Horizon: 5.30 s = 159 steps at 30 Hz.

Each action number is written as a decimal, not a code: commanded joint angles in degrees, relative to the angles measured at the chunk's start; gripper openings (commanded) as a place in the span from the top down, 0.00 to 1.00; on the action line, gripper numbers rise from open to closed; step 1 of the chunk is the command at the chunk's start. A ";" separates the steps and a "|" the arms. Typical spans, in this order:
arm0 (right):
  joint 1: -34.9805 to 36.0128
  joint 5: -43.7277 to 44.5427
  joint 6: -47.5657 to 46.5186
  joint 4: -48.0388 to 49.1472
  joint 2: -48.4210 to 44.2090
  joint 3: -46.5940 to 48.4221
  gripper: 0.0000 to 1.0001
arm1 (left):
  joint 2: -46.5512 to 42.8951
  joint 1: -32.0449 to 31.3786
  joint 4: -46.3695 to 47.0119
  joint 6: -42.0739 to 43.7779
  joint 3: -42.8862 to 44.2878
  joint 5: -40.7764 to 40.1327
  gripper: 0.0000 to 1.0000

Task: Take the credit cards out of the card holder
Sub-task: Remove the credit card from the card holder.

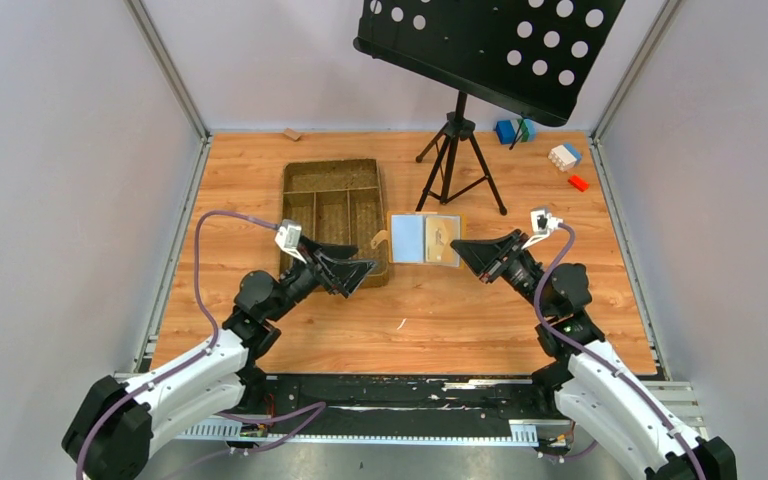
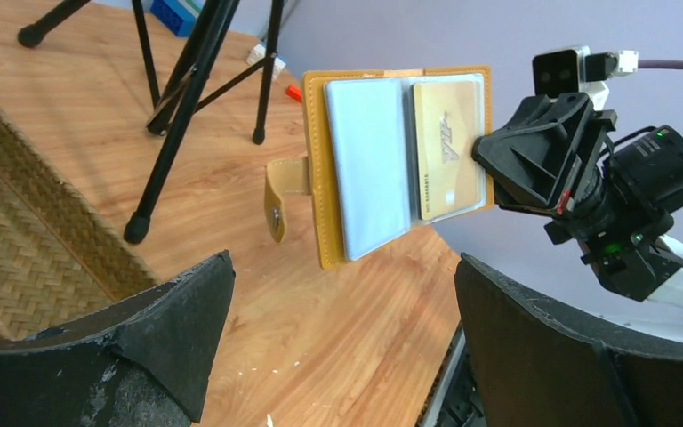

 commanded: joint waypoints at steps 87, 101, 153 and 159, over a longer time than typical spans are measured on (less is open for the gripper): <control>0.75 -16.67 9.97 20.89 17.97 -0.10 1.00 | 30.12 -8.94 30.67 -4.90 2.81 -0.64 0.38; 0.85 -13.96 6.89 15.48 13.80 0.09 1.00 | 26.52 -8.86 15.97 -2.01 4.83 -6.33 0.82; 0.55 -13.66 5.44 9.68 19.21 2.69 0.70 | 24.84 -8.01 17.00 -7.67 6.32 0.82 1.00; 0.58 -16.47 6.80 13.34 22.68 2.79 0.69 | 25.95 -6.71 18.67 -10.08 6.04 2.11 1.00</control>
